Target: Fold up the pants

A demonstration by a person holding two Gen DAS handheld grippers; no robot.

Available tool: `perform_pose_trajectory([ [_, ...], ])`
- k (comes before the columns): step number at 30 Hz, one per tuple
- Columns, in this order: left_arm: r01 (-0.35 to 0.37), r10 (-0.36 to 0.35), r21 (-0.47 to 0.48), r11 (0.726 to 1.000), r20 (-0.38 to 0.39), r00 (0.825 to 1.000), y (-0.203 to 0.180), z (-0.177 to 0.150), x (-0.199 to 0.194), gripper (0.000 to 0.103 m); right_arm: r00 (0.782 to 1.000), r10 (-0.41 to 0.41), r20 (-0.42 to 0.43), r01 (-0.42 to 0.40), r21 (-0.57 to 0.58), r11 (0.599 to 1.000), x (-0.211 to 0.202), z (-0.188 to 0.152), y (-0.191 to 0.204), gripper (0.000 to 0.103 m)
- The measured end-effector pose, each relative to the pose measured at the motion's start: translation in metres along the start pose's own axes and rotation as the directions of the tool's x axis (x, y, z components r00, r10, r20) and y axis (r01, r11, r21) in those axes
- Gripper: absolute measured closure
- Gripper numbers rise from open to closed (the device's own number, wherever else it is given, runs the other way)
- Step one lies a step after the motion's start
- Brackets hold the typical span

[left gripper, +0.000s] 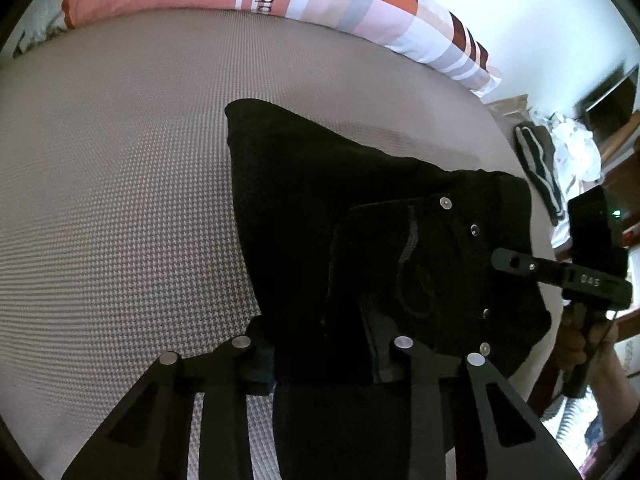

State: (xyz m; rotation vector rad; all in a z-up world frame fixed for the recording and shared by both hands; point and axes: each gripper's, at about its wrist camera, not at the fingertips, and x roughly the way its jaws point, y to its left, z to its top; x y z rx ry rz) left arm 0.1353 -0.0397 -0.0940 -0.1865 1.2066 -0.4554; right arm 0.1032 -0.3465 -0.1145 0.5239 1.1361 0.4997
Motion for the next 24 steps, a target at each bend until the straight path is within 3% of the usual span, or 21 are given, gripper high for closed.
perform_pose_trajectory([
  [10,-0.076,0.075,0.041,0.996,0.029,0.997,-0.012,-0.003,-0.008,0.080,0.997,-0.064,0.032,0.065,-0.013,0.998,-0.004,0.000,0.020,0.081],
  [24,-0.096,0.092,0.060,0.994,0.063,0.994,-0.020,-0.011,-0.025,0.086,0.997,-0.065,0.043,0.066,-0.017,0.998,-0.008,-0.003,0.031,0.083],
])
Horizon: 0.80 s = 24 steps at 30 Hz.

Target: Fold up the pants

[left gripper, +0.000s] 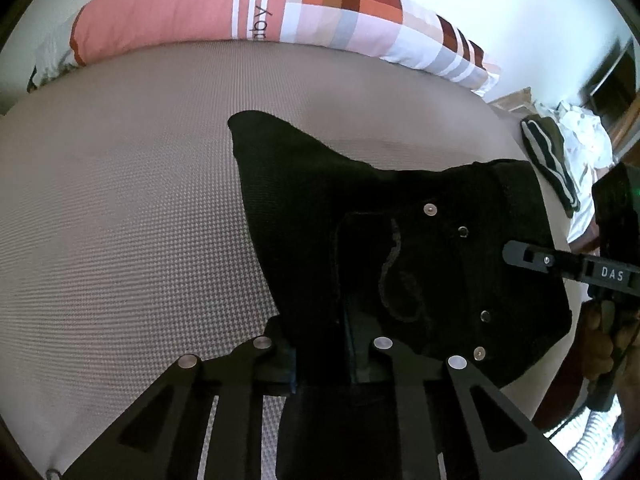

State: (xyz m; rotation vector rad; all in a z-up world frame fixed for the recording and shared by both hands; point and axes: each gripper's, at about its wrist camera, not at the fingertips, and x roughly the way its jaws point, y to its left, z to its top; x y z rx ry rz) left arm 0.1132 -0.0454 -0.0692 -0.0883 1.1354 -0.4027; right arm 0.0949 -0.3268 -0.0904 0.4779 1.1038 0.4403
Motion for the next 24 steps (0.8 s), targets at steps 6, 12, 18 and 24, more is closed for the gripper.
perform_pose_trajectory([
  [6,-0.015,0.015,0.001,1.000,0.006,1.000,0.004,-0.003,-0.009,0.087,1.000,0.016,0.001,-0.016,-0.016,1.000,0.002,-0.001,0.011,0.083],
  [12,-0.033,0.033,-0.013,0.999,0.030,0.999,0.016,-0.001,-0.022,0.087,0.999,0.041,0.001,-0.041,-0.032,0.999,0.009,0.002,0.026,0.083],
  [18,-0.061,0.062,-0.027,0.998,0.060,0.996,0.032,0.009,-0.034,0.087,0.998,0.067,0.002,-0.067,-0.052,0.996,0.021,0.015,0.045,0.083],
  [24,-0.083,0.087,-0.046,0.995,0.087,0.992,0.051,0.022,-0.041,0.087,0.997,0.083,0.002,-0.082,-0.080,0.993,0.036,0.036,0.064,0.083],
])
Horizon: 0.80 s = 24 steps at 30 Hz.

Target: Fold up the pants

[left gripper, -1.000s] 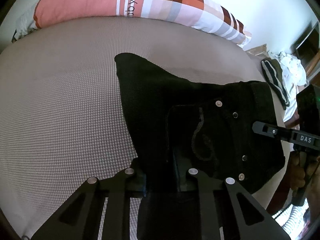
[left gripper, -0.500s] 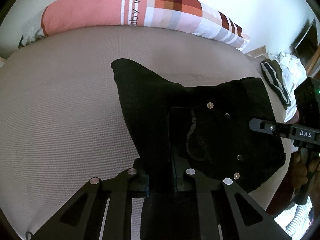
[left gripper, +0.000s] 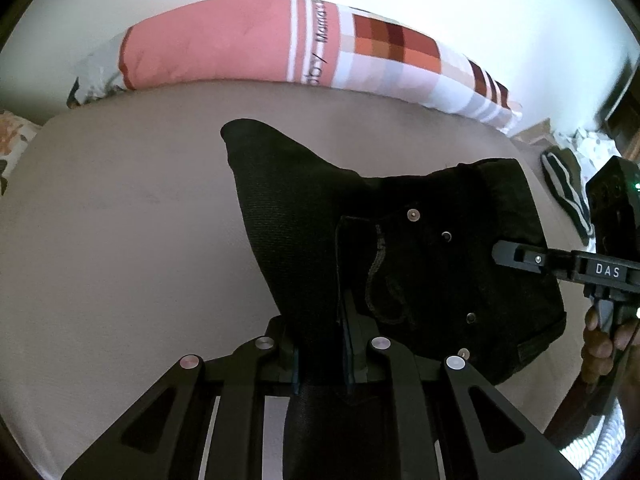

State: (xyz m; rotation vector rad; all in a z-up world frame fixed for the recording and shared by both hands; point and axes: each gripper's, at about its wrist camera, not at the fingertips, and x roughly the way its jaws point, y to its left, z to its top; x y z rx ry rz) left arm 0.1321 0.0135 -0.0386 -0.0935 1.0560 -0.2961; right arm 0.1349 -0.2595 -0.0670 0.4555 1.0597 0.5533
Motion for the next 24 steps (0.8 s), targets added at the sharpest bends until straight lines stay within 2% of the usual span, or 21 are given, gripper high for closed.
perform_pose_trajectory([
  [10,-0.031,0.032,-0.030,0.999,0.029,0.999,0.029,0.032,0.014,0.087,1.000,0.000,-0.010,0.000,-0.020,1.000,0.032,0.041,0.015,0.083],
  [24,-0.059,0.061,-0.042,0.997,0.061,0.996,0.060,0.093,0.050,0.087,0.999,-0.035,0.012,0.035,-0.019,0.999,0.071,0.106,0.011,0.083],
])
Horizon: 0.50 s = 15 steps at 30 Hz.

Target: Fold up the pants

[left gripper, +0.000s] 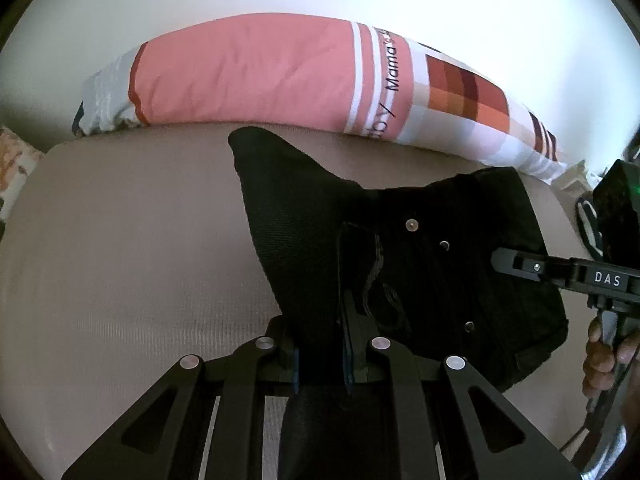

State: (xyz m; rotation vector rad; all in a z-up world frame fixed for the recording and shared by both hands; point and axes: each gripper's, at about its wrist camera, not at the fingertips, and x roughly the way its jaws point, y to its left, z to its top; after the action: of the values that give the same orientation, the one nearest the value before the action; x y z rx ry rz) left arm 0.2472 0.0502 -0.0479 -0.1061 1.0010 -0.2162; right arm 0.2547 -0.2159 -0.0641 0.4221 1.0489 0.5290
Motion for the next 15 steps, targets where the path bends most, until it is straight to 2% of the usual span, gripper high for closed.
perform_pose_trajectory([
  [4,-0.008,0.008,-0.003,1.000,-0.016,1.000,0.007,0.008,0.021,0.087,0.999,-0.048,0.008,0.048,0.019,0.999,0.012,0.007,-0.010,0.083],
  [6,-0.030,0.029,-0.002,1.000,-0.029,0.999,0.011,0.006,0.031,0.085,0.993,-0.117,0.007,0.117,0.025,0.993,0.019,0.005,-0.017,0.079],
  [9,-0.032,0.032,0.006,0.999,-0.027,0.999,0.019,-0.004,0.041,0.075,0.979,-0.206,0.010,0.206,-0.023,0.978,0.026,-0.003,-0.020,0.064],
  [10,-0.034,0.034,-0.002,0.999,-0.025,0.999,0.021,-0.007,0.043,0.069,0.973,-0.229,0.013,0.229,-0.041,0.973,0.028,-0.005,-0.019,0.063],
  [15,-0.067,0.067,-0.015,0.998,-0.008,0.998,0.025,-0.016,0.047,0.053,0.965,-0.262,0.025,0.263,-0.051,0.963,0.025,-0.013,-0.020,0.056],
])
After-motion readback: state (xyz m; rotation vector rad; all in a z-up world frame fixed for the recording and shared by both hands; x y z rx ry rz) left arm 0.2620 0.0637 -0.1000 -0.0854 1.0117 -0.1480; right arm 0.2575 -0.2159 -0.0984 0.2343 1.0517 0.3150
